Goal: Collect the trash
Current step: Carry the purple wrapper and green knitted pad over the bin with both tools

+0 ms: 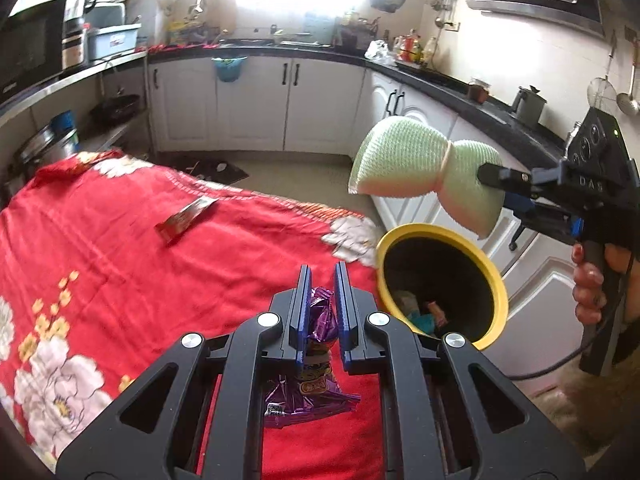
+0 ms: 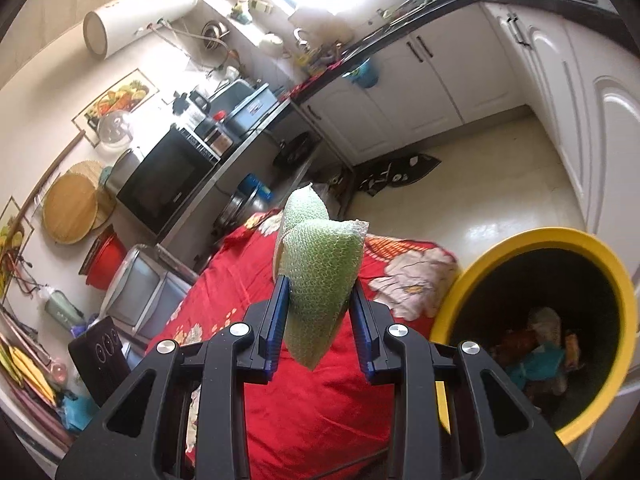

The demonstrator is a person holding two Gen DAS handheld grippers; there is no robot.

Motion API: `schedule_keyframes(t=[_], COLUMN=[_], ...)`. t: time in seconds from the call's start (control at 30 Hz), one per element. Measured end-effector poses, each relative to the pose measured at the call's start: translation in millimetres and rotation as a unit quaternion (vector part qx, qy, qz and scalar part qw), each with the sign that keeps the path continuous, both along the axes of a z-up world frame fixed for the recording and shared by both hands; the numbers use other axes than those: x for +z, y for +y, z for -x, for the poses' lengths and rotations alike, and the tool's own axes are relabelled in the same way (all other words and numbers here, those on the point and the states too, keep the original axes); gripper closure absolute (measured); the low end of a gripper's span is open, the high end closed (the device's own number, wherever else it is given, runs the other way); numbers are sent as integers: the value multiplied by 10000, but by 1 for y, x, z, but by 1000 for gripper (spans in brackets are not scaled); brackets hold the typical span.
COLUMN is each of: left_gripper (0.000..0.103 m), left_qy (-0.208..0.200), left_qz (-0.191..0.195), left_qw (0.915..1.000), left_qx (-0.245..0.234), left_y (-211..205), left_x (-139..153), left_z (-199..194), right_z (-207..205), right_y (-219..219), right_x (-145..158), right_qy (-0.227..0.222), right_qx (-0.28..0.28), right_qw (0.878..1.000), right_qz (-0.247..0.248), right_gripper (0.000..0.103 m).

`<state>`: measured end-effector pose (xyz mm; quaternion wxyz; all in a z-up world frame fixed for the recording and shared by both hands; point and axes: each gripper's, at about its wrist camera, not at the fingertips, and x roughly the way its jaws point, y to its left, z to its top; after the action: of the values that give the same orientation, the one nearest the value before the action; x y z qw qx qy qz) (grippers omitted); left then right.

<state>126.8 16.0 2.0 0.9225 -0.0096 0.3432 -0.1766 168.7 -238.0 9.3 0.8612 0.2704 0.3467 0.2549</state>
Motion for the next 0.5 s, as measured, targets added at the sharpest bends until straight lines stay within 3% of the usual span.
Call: schedule_keyframes(t=[0.5], left_gripper=[95], left_qy=[-153], left_qz=[49], left_qw=[9986], left_qx=[-511], left_y=[-68], left_x=[9], left_z=[-25], right_z=[21], right_y=[-70], right_x=[3], right_qy=[-55], right_qx=[-797], right_qw=[9967], right_qz=[143], right_gripper=[74])
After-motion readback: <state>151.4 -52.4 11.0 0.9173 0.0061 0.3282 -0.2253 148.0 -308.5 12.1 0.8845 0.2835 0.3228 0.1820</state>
